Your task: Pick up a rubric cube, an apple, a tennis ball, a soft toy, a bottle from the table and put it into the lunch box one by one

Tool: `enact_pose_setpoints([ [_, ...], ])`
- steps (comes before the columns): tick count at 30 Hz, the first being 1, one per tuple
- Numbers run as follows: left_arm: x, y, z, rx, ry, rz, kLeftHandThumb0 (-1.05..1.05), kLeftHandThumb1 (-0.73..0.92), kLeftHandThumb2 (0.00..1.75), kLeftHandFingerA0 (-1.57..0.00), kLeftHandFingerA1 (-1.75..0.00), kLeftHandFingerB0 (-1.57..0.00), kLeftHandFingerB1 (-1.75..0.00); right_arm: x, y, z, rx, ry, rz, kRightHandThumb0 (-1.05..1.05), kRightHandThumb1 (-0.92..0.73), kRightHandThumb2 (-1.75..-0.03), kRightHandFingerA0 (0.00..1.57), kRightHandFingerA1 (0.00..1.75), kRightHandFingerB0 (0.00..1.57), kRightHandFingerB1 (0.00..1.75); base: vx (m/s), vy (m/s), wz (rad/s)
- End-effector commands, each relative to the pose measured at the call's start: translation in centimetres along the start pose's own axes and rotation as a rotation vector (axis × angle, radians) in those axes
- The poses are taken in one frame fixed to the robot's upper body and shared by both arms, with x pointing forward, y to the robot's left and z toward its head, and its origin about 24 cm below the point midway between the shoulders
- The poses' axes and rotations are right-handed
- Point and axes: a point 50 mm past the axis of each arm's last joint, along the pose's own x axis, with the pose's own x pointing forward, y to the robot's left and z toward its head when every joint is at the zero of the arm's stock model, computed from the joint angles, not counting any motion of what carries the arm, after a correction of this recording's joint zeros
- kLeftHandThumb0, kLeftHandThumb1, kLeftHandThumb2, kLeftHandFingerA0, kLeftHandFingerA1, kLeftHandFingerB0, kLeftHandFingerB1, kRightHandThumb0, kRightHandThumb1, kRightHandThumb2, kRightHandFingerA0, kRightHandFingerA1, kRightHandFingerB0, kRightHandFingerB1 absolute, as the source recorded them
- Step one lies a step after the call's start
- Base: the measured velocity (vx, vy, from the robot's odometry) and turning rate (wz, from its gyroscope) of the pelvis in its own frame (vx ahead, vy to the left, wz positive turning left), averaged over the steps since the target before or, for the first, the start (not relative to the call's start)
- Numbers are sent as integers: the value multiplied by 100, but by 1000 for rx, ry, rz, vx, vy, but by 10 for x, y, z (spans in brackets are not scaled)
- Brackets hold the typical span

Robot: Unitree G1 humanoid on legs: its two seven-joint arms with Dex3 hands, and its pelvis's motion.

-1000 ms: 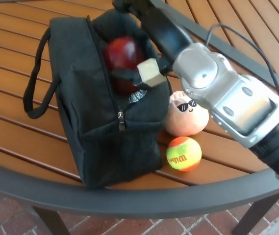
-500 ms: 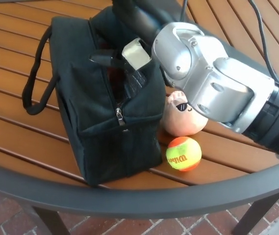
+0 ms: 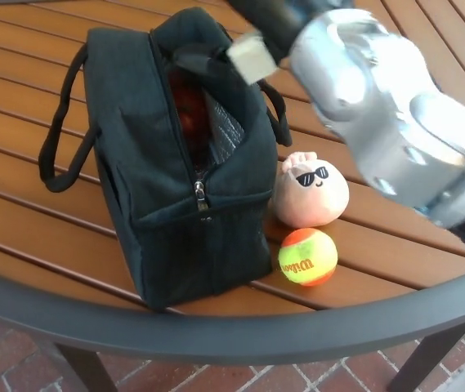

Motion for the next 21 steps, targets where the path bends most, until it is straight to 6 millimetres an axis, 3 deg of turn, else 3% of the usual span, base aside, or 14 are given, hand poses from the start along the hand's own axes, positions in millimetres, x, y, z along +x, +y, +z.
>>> enact_pose_setpoints([
  [1,1,3,9,-13,-73,7,-21,45,109,-104,-117,-94,-106,-17,-11,-40,72,125,-49,-54,-66,-64,6,54,34,39,0,0,0],
  [5,1,4,9,-42,-67,-5,-22,48,111,-108,-116,-95,-105,-30,-12,-77,90,238,-61,-55,-66,-63,7,55,33,40,0,0,0],
  [6,1,4,9,-46,-65,-10,-21,48,111,-107,-116,-95,-106,-31,-11,-81,97,259,-63,-43,-44,-95,0,52,24,57,0,0,0],
  [9,2,4,9,-55,-64,-18,-21,48,111,-107,-116,-95,-106,-33,-10,-87,108,290,-65,-43,-44,-95,0,52,24,57,0,0,0],
  [10,2,3,9,-52,-68,-15,-18,45,113,-100,-130,-92,-116,-35,-8,-96,122,323,-57,-52,-64,-61,4,44,25,35,0,0,0],
  [14,2,2,10,-54,-74,-11,-18,43,115,-100,-130,-93,-115,-40,4,-118,167,431,-22,-52,-63,-61,4,43,25,34,0,0,0],
  [18,2,1,11,-50,-79,-11,-18,44,112,-98,-132,-91,-115,-40,7,-122,179,447,-9,-52,-63,-61,2,42,24,34,0,0,0],
  [19,1,1,11,-43,-84,-9,-20,44,113,-106,-121,-97,-110,-39,11,-124,189,465,-7,-52,-63,-59,2,48,24,36,0,0,0],
  [21,1,1,12,-34,-89,-7,-20,44,113,-106,-121,-97,-110,-37,15,-127,201,488,-4,-52,-63,-59,2,48,24,36,0,0,0],
])
